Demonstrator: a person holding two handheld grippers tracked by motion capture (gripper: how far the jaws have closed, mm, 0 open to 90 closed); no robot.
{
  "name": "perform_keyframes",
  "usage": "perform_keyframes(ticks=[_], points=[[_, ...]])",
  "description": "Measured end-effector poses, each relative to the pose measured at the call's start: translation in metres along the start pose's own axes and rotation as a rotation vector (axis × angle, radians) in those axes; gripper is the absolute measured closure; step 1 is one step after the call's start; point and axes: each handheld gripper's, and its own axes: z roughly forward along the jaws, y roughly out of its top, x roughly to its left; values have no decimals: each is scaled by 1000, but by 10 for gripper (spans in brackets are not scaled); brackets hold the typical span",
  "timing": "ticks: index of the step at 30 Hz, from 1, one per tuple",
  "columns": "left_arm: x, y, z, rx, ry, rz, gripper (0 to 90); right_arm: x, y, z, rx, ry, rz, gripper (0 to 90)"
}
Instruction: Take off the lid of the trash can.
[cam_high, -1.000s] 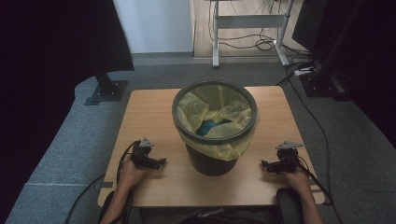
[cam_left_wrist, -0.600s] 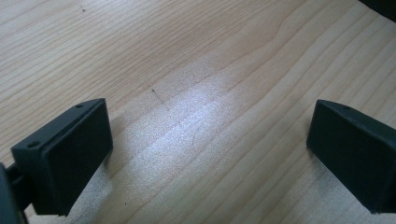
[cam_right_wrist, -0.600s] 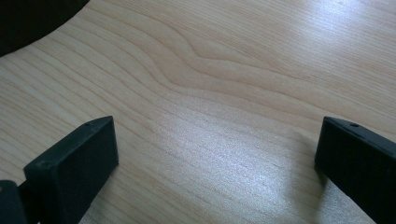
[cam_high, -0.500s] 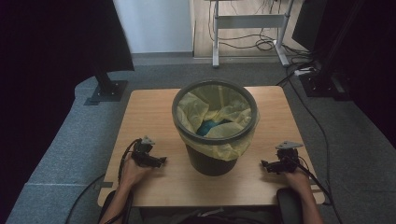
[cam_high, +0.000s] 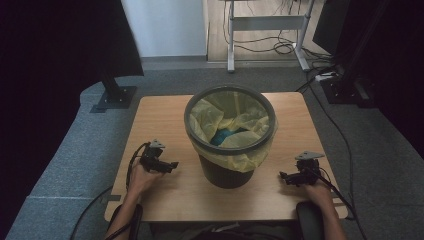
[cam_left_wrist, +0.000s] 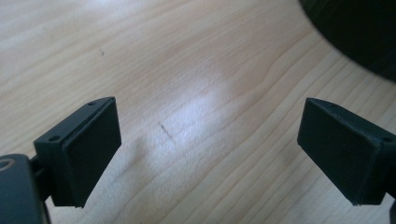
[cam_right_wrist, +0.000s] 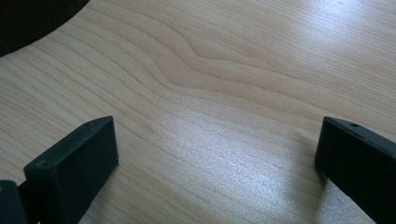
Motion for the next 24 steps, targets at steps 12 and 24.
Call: perform_keyframes(ticks=[12,24], points=[[5,30,-22,-23,-51,1,62,0,0,0,0,0,-1,0],[6,68,-48,-42,-55,14,37,0,0,0,0,-1,-3,0]])
